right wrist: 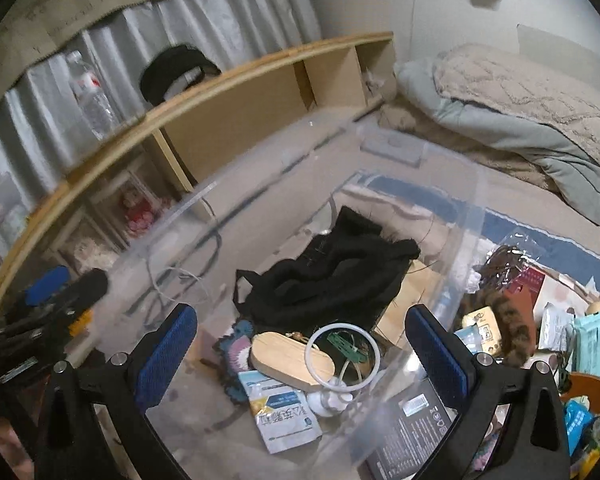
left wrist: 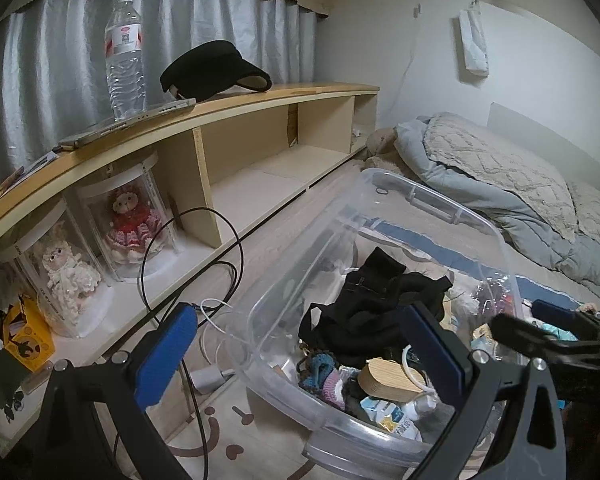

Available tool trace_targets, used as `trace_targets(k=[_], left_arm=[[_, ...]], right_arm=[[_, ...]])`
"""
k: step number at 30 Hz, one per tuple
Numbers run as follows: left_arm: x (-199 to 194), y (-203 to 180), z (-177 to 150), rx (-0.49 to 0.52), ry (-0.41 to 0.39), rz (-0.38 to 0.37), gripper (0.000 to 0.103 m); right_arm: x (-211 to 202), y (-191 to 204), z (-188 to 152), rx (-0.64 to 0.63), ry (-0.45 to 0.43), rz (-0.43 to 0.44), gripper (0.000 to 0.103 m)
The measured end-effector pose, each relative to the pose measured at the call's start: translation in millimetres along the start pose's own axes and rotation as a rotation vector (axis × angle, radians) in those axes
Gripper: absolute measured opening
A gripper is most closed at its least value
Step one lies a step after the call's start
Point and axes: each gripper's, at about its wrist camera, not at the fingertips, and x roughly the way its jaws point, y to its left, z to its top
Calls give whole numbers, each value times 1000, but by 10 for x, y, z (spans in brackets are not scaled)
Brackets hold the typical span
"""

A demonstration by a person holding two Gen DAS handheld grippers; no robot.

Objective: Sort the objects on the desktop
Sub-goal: 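Release the wooden lid and white ring into the clear plastic bin, then move the right tool back over the pile toward the black foam tube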

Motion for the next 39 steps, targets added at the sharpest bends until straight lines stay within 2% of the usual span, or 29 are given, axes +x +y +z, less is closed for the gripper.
trace_targets(k=[7,14,19,25,27,30,37,39], left_arm=[[-114,-90,-10,10,-12,-33,103],[-243,-227,-57,25,-18,-77,103],[-333,-418,-133,70,-31,-126,103],[-405,-684,-238,123,-32,-198,103],[-424,-774,-267,137,-29,-231,103],[-464,-908,-312,158,-29,-275,103],[-529,-1240,-391,197,-20,-353,103],[-550,-1328,-418,203,-19,-385,103]], right_arm=[[-489,-5,-123,-93,-75,-87,103],[-732,-211,-269,-54,-112,-119,103],[-697,-399,-392,-4,-88,-137,103],[-655,-607,-536,19,-72,-157,75],[-632,-696,-583,22,-54,-174,59],[-623,-842,-670,26,-32,-197,44],[-656,-1169,-895,55,47,-244,26],[-632,-1272,-976,78,87,-243,11]])
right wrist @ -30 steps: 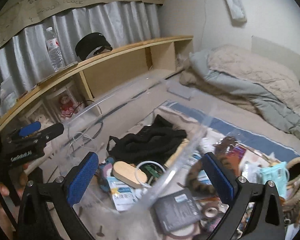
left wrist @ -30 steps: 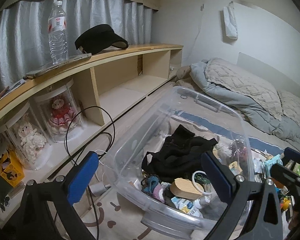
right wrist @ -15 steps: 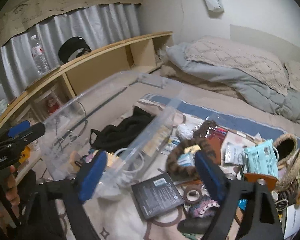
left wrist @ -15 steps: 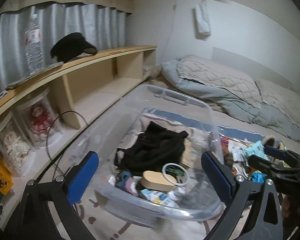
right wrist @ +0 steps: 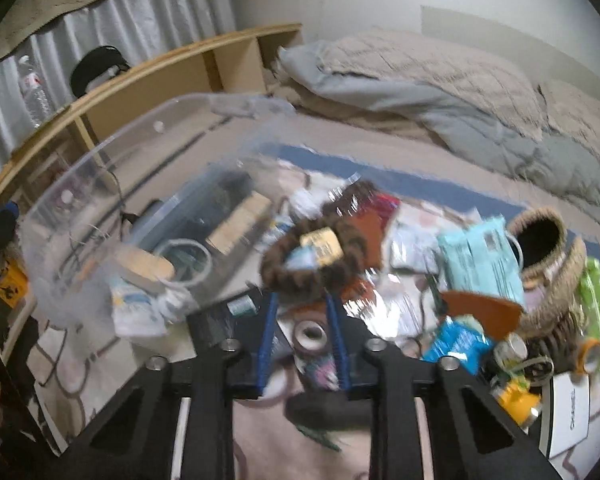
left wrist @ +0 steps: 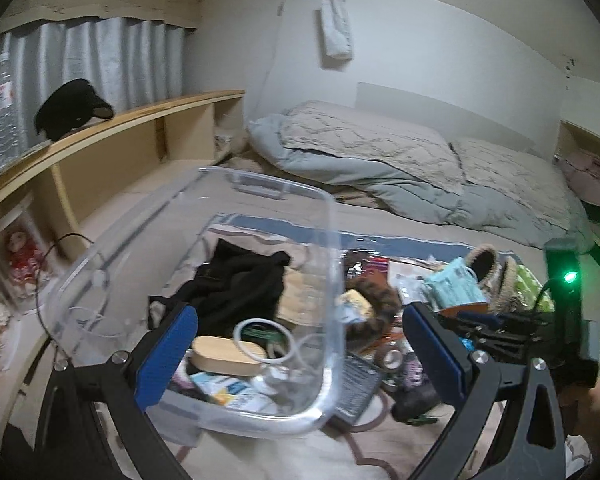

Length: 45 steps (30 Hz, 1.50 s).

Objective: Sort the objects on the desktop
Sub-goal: 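Move the right tool back over the pile toward the black foam tube, then lower the right tool and close it on the black foam tube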

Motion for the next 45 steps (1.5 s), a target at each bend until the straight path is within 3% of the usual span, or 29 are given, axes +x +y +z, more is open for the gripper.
trace_targets(k=[2,9,20,25,34,37,39,45], left_arm=[[13,-81,-16,8,7,-36,103],[12,-347,-77,73,5,-86,103],[65,-615,-158,106,28,-152,103],[142,-704,-246,102,63,-209,103],[268,-951,-397,148,110,-252,102],[332,-1041,-444,154,128,-267,101],[404,-1100,-478,153,153,-277,94],[581,-1179,-578,129,213,-269,89]], right_arm=[[106,-96,-94,26,62,-2,5],[537,-287,-381,55,214,-45,4],[1077,-451,-568,79,344,-80,4],[873,-456,-690,57,336,-64,4],[377,-476,-1018,85,328,52,4],[382,-422,-1079,78,344,71,4],[355,-397,-1119,71,343,78,4],[442,-480,-1291,90,409,78,4]])
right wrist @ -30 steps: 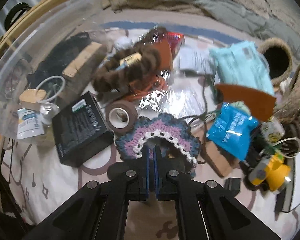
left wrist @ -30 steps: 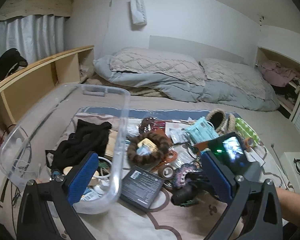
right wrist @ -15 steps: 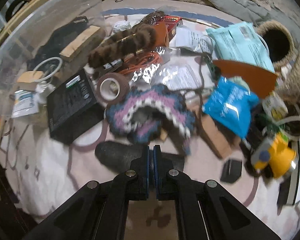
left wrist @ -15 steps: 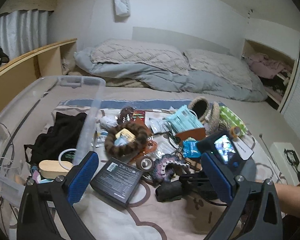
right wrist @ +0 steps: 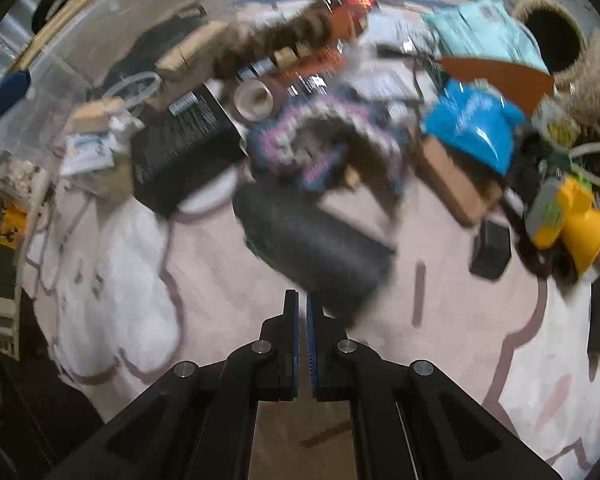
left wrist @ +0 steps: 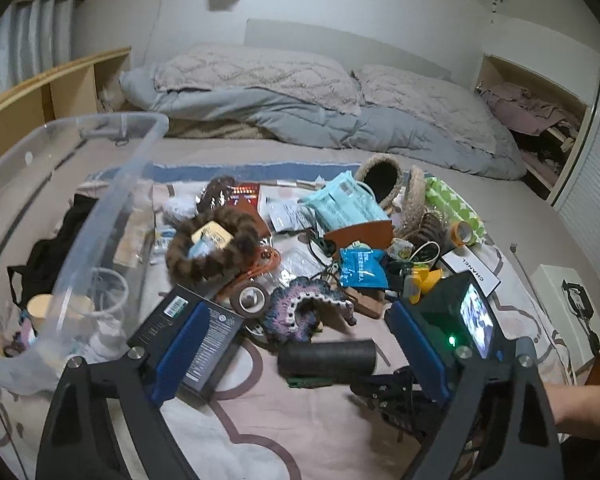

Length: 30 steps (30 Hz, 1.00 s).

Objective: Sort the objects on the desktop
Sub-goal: 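Lower the right tool and close it on the black foam tube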

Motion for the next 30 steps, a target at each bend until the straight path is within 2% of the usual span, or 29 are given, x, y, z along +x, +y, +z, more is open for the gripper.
trace_targets(k=[4,10,15,17,22,26,28,29,30], left_arm=[[73,-9,-21,1,15,2,87],[282,-19,-59,-23,73,-27,86],[442,-92,-94,-31,123,-61,84],[495,-135,-119,-18,139,-63,84],[620,-183,-227,13,169,-49,86],[729,-173,-322,25,201,-46,86],[786,-175,-365,28,216,-51,87],[811,-175,-382,30,224,-55,90],[837,-172,-402,31,231,-58,93]], right_arm=[[-152,-126,-27,27,-40,21,4],[-355,-408,54,158,-109,81,4],[-395,-537,122,254,-168,193,4],[-405,-531,146,251,-187,195,4],[-313,-667,181,330,-152,227,4],[-280,-778,185,378,-151,215,5],[-260,-851,179,428,-143,243,23],[-263,-882,172,455,-141,242,58],[-282,-889,165,465,-152,227,81]])
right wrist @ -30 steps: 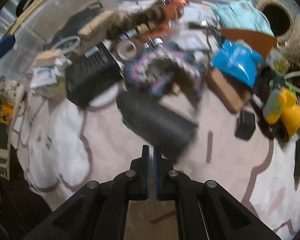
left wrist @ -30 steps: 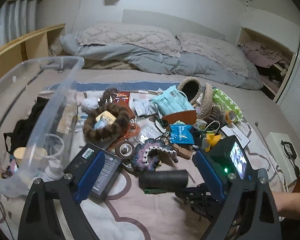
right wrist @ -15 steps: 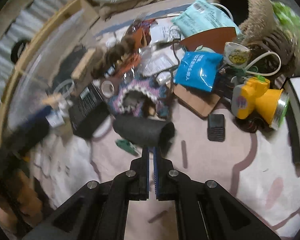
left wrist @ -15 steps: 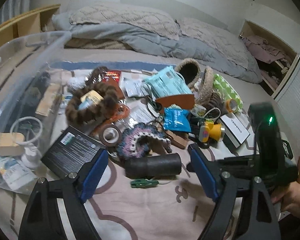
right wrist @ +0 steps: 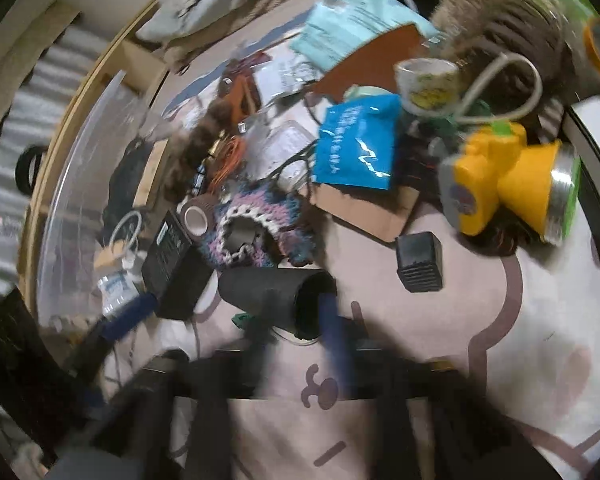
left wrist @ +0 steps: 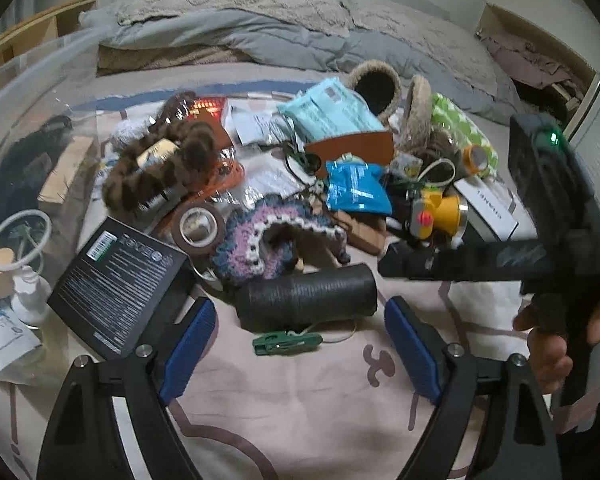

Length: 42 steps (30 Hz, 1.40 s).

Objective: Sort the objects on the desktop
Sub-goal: 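Lower the right tool and close it on the black foam tube, then close the left tool on the foam tube while the right tool holds its other end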

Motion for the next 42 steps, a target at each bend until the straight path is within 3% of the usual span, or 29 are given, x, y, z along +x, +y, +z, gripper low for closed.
trace_targets(k=[6,7,9,12,23,37,39,42], left_arm=[[142,22,-22,6,27,-38,98],[165,32,-20,2,31,-46,98],[217,53,-13,-8,42,-68,99],[286,92,6,-19,52,-90,99],[513,156,24,-11,89,-142,99],[727,190,-10,-23,141,-136,99],[693,150,-3,-11,125,-147,98],[664,107,10,8,112,-142,98]], right_arm=[[-14,24,48,16,-4,48,78],[-3,32,55,18,1,58,75],[34,47,68,20,16,54,51],[116,32,83,46,41,60,43],[288,51,144,32,94,95,38],[337,-21,152,37,119,109,37],[363,-3,141,39,127,120,29],[392,23,116,31,136,118,26]])
